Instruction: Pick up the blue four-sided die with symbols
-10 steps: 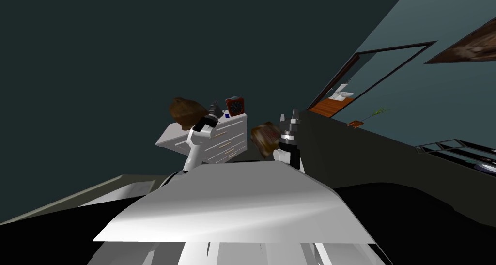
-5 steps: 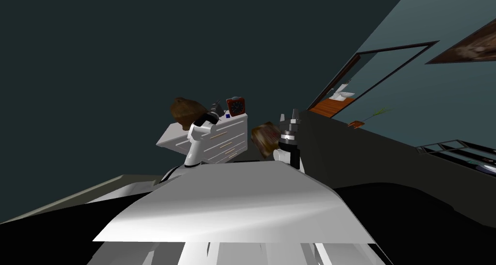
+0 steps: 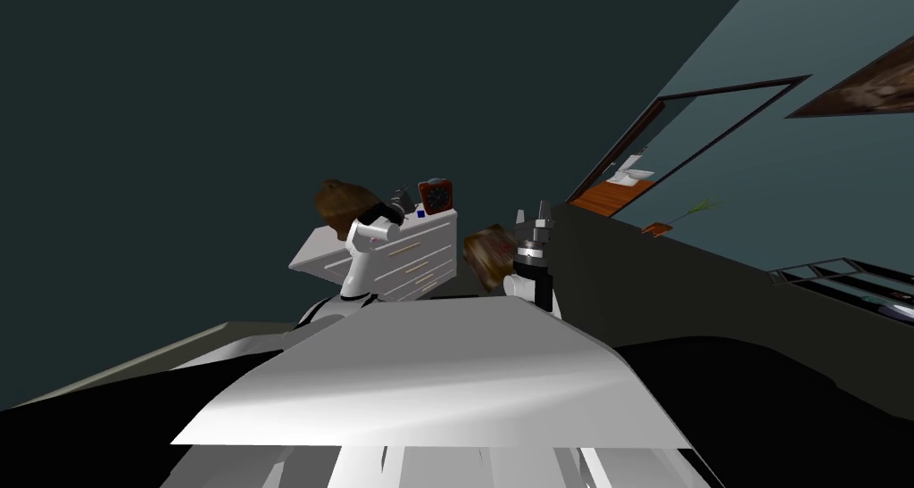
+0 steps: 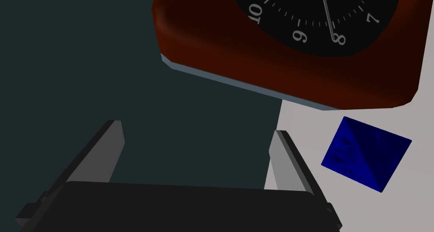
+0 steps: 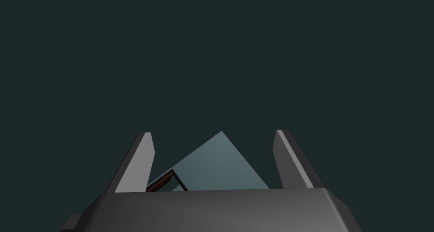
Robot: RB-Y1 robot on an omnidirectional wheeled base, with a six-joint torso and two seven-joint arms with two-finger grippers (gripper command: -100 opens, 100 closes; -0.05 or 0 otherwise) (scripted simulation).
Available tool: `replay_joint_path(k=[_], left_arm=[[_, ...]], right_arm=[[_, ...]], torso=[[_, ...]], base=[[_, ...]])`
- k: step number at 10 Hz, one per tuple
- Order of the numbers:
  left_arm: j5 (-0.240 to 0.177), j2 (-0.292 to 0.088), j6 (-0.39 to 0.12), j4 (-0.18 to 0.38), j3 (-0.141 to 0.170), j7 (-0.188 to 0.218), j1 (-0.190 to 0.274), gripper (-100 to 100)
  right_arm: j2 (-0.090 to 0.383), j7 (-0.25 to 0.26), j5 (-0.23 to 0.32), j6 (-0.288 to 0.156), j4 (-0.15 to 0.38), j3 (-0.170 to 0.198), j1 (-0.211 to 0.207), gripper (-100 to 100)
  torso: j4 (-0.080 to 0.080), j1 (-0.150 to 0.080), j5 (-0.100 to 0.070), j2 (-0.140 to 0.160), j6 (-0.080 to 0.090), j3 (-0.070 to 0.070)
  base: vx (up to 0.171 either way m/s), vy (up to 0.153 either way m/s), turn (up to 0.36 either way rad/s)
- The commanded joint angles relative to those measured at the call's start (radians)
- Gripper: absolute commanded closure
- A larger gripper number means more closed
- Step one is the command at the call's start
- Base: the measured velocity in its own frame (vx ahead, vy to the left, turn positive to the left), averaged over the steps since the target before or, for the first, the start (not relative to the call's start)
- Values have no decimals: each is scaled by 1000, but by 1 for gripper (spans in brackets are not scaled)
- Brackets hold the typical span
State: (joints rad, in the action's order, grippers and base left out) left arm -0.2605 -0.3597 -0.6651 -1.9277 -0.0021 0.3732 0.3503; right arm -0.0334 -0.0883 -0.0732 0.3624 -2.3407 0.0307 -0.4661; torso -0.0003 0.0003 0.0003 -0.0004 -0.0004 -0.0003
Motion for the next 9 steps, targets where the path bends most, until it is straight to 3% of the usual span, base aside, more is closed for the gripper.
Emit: replay_joint_path(k=[1, 3, 4, 6, 7, 9], left_arm=[[-25, -15, -50, 28, -1, 25, 50, -100], [-25, -15, -105, 28, -1, 25, 57, -100], [-50, -27, -134, 53, -3, 50, 104, -100], [-50, -27, -191, 53, -3, 50, 106, -100], [-74, -39, -224, 77, -5, 73, 154, -100], [-74, -39, -275, 77, -5, 73, 154, -100]], right_arm=[[0, 0, 0, 0, 0, 0, 0, 0], [0, 0, 0, 0, 0, 0, 0, 0], [0, 0, 0, 0, 0, 0, 0, 0], [0, 0, 0, 0, 0, 0, 0, 0], [0, 0, 0, 0, 0, 0, 0, 0], [0, 0, 0, 0, 0, 0, 0, 0]], torso=[[0, 0, 0, 0, 0, 0], [0, 0, 0, 0, 0, 0], [0, 0, 0, 0, 0, 0], [0, 0, 0, 0, 0, 0], [0, 0, 0, 0, 0, 0], [0, 0, 0, 0, 0, 0]], base=[[9, 16, 10], [7, 11, -1], [8, 13, 10], [10, 10, -2], [11, 12, 10], [10, 10, -2]])
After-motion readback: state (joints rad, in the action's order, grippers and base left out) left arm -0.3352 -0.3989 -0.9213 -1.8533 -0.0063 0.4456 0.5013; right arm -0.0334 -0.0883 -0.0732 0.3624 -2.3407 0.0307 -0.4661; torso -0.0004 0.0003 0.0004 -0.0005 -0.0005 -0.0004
